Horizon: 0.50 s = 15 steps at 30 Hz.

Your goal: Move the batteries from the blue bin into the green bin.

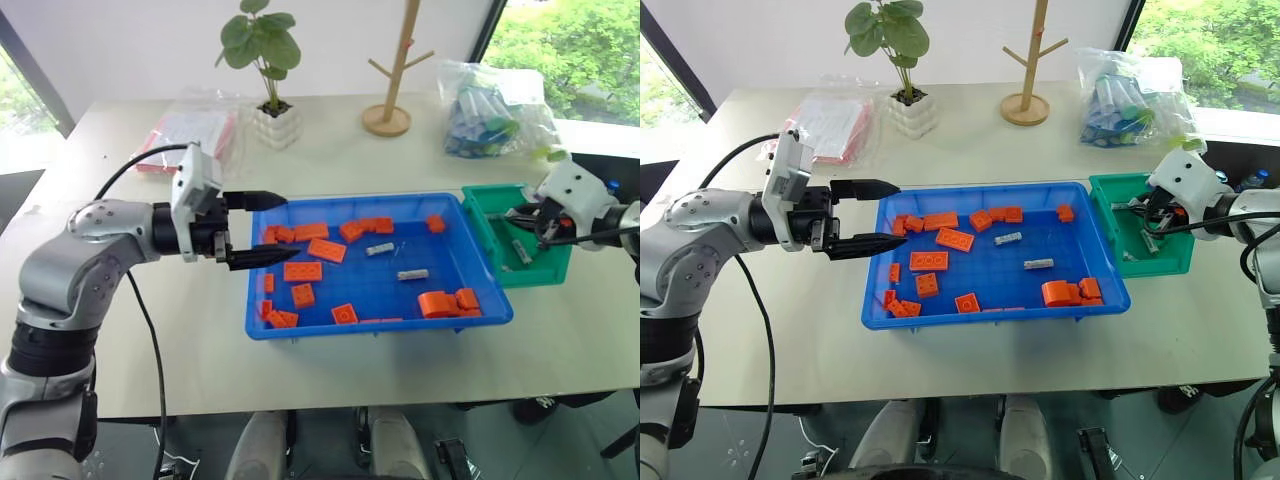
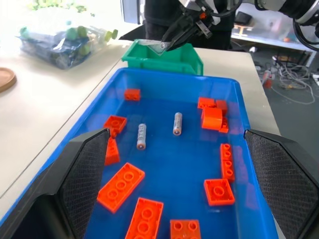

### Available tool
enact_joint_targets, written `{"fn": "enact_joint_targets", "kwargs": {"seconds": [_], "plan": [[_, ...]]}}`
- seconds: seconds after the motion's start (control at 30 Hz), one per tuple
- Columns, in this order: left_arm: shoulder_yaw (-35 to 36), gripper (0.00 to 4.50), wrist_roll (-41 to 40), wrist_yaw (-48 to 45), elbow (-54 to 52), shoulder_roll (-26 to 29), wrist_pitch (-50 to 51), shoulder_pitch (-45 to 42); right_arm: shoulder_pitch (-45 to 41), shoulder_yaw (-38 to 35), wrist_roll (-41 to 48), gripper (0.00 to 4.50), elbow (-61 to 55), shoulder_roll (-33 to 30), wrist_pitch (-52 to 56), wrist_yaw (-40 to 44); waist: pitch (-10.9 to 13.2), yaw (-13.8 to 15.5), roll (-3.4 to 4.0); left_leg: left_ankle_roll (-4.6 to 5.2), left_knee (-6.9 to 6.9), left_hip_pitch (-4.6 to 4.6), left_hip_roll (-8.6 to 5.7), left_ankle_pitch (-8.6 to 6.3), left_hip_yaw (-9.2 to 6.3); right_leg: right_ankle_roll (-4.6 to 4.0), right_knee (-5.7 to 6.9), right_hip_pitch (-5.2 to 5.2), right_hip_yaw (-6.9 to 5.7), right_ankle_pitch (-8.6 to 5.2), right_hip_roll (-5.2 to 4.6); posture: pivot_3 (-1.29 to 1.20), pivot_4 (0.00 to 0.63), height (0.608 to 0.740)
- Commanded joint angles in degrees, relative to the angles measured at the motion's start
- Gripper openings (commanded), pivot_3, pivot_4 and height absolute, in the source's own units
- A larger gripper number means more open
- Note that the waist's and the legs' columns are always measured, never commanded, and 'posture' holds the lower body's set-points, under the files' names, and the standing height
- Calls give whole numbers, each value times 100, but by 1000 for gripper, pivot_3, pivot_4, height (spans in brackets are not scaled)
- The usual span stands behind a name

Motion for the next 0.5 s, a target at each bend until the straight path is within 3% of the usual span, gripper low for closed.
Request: {"fn": "enact_joint_targets", "kwargs": {"seconds": [0.03,0.1,0.33,0.5], "plan": [[60,4500,20,-57,4,-4,-121,-134,-239,17,-181,3030,-7,18,-356,-224,0,-12,0,0,0,0,0,0,0,0,2,0,0,0,0,0,150,692],[90,4500,17,-66,-11,20,-118,-106,-449,72,-134,4047,-61,118,-266,-222,0,-39,0,0,0,1,0,0,-1,0,2,0,0,0,0,0,150,692],[141,4500,11,-41,-97,65,-105,0,-1085,547,502,4047,-1027,969,675,260,0,-99,0,0,0,2,4,0,-14,0,2,0,1,0,4,0,150,692],[145,4500,0,-3,-134,67,-78,-11,-1106,1268,645,4047,-1511,1518,725,764,0,-49,-1,0,1,-2,0,0,-36,0,4,1,0,0,7,0,150,692]]}}
